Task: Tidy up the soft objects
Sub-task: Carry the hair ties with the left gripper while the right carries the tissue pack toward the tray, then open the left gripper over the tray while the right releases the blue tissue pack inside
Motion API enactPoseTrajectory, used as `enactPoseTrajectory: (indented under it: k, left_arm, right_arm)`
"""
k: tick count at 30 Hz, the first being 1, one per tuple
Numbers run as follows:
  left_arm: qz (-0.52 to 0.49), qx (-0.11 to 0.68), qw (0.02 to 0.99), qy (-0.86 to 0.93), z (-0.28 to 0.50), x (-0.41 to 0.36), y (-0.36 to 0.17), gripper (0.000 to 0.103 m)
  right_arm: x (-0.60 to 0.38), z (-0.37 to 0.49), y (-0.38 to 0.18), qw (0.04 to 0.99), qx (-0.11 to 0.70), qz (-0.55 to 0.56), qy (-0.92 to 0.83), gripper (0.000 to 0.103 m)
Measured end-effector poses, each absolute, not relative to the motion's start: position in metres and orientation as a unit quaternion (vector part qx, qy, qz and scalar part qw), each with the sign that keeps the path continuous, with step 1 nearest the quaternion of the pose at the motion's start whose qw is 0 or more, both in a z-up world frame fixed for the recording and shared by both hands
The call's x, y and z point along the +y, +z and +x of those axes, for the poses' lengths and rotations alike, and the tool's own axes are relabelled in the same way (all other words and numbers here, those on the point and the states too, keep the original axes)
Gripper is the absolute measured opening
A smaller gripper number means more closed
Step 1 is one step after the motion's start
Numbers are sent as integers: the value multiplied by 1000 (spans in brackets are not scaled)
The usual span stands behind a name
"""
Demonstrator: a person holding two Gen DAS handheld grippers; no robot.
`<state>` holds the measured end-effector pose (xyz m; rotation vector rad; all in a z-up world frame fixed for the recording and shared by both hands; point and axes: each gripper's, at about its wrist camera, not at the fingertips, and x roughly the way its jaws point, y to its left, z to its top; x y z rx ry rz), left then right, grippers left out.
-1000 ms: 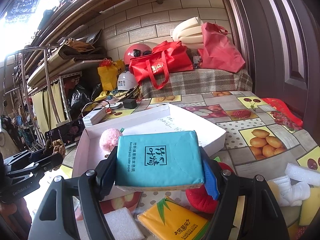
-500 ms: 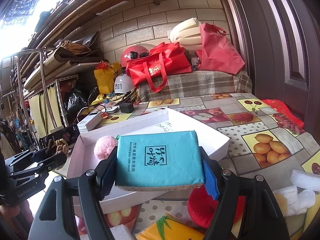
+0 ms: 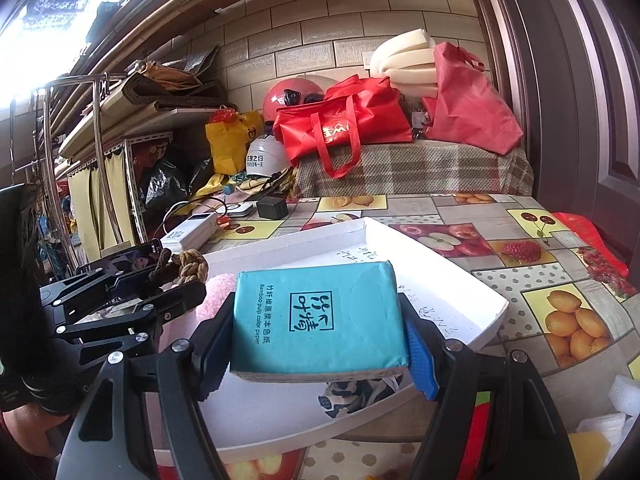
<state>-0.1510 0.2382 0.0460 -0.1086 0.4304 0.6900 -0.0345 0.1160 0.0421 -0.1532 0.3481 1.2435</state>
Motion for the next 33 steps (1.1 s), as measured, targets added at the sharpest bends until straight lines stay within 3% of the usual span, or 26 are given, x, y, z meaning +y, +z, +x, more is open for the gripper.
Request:
enactPoseTrajectory:
  k: [13,14,18,20,33]
  left_arm:
    - [-79,229,906,347,-143,251,42,43]
    - [-78,229,905,349,-143,251,42,47]
    - [-87,216,893,385,-151,253,43,90]
    - [-103,208,889,395,-157,259,43,103]
    - [-92,195,887,408,-161,254,45,103]
  right_arm:
    - [136,-31,39,797,193,-95,565,75]
    - [138,-30,39,795,197,-95,566,77]
    - [133,-27,40,802,196,-82,559,94]
    - [131,-25,41,806,193,-73,555,103]
    - [124,-42,46,819,136,-83,551,103]
